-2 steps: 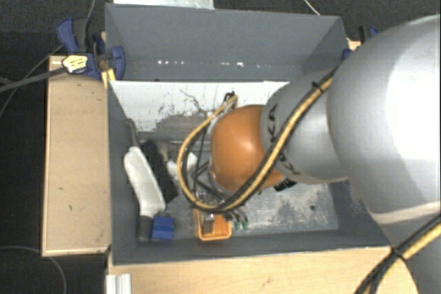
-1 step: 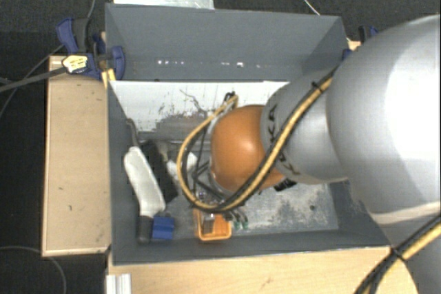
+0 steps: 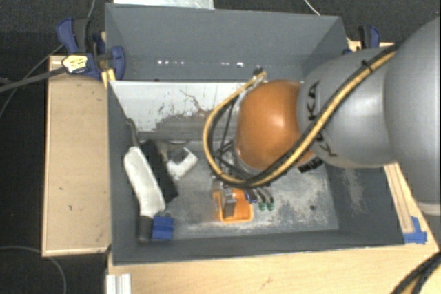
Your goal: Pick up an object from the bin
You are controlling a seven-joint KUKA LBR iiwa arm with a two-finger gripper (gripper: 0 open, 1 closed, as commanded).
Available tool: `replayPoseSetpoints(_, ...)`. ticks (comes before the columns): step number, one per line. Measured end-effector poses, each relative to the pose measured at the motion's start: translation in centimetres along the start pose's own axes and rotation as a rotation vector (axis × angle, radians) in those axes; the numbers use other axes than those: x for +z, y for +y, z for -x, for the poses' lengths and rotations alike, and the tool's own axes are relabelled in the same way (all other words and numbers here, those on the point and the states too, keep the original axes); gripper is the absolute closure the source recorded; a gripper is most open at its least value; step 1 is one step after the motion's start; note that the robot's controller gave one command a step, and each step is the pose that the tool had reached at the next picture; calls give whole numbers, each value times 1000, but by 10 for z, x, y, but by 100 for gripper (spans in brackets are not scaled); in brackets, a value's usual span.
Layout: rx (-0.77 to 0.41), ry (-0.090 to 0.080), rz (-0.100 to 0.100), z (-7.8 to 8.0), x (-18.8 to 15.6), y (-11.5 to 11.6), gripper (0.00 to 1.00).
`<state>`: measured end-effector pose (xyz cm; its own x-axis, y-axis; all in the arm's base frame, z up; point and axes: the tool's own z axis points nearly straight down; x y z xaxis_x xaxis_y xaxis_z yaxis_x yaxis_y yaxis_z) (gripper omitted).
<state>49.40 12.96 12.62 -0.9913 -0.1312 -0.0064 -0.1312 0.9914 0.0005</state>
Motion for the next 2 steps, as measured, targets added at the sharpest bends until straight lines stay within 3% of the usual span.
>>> replayPoseSetpoints(1, -21, 10, 1, -19, 29, 1, 100)
replayPoseSetpoints(2, -6, 3, 0, -5, -59, 2, 100)
